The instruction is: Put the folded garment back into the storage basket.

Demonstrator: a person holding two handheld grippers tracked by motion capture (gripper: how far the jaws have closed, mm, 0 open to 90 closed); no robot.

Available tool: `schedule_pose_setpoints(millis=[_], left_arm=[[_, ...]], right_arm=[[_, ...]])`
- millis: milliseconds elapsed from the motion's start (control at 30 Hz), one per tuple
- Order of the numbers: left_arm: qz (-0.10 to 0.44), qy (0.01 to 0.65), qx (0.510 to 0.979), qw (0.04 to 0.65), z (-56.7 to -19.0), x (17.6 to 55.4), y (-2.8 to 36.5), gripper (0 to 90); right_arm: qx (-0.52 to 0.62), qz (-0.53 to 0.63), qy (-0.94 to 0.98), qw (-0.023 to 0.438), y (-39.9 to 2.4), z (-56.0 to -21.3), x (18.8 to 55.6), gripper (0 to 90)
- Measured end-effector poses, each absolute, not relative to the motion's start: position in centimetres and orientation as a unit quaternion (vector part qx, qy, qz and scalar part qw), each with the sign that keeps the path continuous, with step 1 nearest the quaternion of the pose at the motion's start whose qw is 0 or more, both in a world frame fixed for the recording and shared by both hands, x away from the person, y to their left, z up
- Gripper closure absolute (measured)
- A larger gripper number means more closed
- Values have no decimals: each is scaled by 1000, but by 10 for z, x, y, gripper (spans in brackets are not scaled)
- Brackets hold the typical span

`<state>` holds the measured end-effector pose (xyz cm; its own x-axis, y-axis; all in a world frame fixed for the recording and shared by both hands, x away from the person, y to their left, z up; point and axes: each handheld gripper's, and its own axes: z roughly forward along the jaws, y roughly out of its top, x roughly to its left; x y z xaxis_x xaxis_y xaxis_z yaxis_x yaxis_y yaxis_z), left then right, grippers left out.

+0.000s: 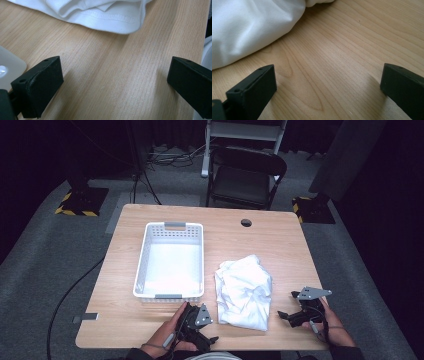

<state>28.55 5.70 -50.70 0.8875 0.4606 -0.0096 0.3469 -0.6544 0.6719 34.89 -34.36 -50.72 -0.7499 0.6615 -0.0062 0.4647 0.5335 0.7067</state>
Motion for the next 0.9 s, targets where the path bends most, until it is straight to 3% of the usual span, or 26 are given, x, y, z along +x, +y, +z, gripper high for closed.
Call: schedule_pose_setpoints(millis=[900], left_arm=[[87,220,908,345,-505,283,50,23]], right_arm=[[333,322,876,132,-341,-501,350,6]])
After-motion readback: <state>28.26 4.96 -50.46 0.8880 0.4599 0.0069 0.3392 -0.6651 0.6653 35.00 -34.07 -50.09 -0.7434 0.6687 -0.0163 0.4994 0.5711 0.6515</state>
